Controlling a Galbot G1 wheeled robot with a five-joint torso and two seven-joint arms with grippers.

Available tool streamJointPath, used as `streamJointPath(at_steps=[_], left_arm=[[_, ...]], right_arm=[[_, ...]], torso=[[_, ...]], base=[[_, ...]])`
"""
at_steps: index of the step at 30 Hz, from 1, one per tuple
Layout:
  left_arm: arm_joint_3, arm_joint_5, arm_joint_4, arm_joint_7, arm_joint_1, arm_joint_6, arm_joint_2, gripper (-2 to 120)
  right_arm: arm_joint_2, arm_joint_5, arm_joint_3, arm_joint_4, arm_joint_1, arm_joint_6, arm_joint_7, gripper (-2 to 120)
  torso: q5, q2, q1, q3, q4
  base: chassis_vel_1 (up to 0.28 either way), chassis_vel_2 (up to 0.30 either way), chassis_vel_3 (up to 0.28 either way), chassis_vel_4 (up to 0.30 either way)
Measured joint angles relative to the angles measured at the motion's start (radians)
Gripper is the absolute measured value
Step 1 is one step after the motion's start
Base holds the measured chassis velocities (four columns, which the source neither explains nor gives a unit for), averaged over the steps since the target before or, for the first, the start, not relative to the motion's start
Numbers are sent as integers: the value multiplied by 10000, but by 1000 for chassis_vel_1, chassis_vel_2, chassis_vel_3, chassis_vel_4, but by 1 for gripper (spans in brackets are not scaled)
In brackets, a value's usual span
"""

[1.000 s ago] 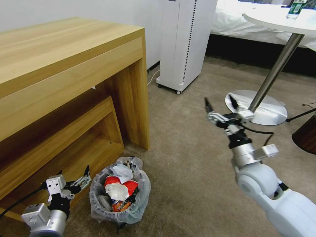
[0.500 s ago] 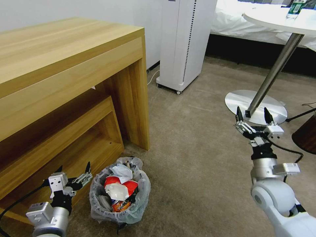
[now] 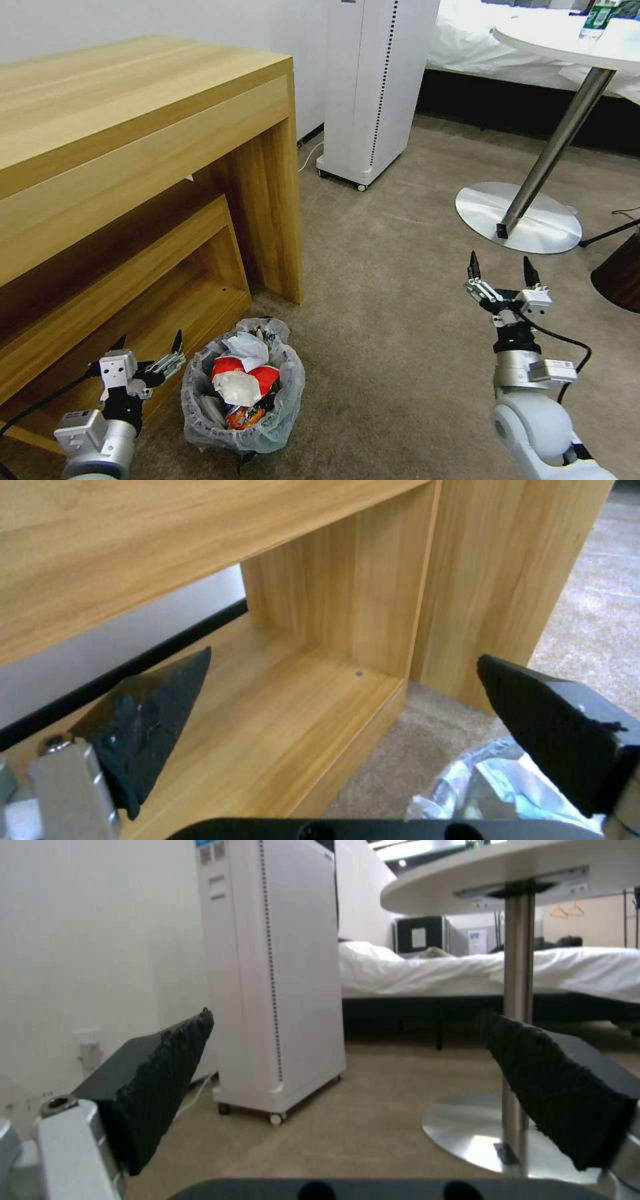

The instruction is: Pick up the trash bin and place the garbage on the floor into it.

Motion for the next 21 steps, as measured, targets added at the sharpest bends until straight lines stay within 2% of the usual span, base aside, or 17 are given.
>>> streamJointPath(at_steps=[7,21], left_arm=[[33,-260,143,47,-246,28,317,100],[112,-352,178,91,-350,220,386,100]], right_arm=[[353,-221,3,-13,-128,-46,-77,100],[440,-587,12,-20,-244,-157,-94,100]], torso=[[0,0,0,0,-1],[2,0,0,0,0]], base=[[0,0,0,0],[0,0,0,0]])
